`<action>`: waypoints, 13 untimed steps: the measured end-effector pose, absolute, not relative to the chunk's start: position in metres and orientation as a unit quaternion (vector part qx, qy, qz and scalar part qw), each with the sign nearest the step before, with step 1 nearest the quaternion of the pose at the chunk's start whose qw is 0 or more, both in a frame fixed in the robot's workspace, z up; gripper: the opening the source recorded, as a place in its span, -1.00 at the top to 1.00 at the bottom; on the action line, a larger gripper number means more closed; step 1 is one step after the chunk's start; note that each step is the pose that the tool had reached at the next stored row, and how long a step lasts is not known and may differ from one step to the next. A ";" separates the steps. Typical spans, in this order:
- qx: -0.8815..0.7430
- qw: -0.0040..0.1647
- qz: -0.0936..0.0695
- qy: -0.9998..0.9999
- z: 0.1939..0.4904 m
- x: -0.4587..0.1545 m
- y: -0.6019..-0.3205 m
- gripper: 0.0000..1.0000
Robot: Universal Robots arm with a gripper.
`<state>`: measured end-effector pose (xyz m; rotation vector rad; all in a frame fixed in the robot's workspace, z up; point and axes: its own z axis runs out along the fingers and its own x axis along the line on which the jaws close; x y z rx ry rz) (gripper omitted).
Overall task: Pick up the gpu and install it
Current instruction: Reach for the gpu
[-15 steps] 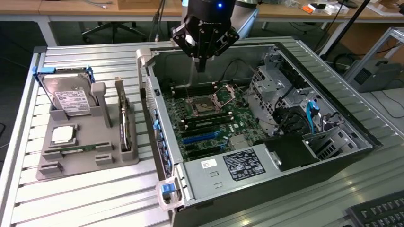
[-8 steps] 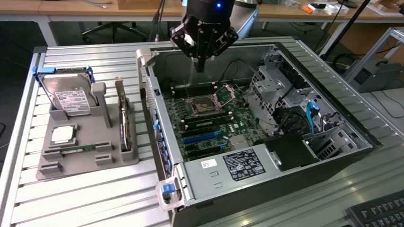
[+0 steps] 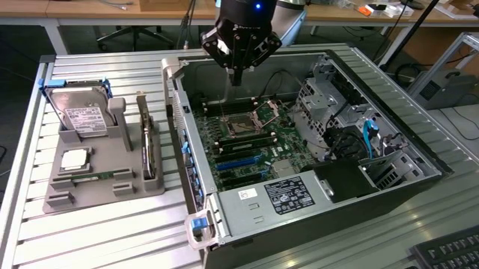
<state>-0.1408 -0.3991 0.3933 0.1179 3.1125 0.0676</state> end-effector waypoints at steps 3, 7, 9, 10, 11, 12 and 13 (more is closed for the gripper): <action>0.038 0.013 0.022 0.999 0.393 -0.142 -0.399 0.79; 0.038 0.013 0.022 0.999 0.393 -0.143 -0.399 0.79; 0.038 0.013 0.022 0.999 0.393 -0.143 -0.399 0.79; 0.038 0.013 0.022 0.999 0.393 -0.144 -0.399 0.79; 0.038 0.013 0.022 0.999 0.393 -0.144 -0.399 0.79; 0.038 0.013 0.022 0.999 0.393 -0.144 -0.399 0.79; 0.038 0.013 0.022 0.999 0.393 -0.144 -0.399 0.79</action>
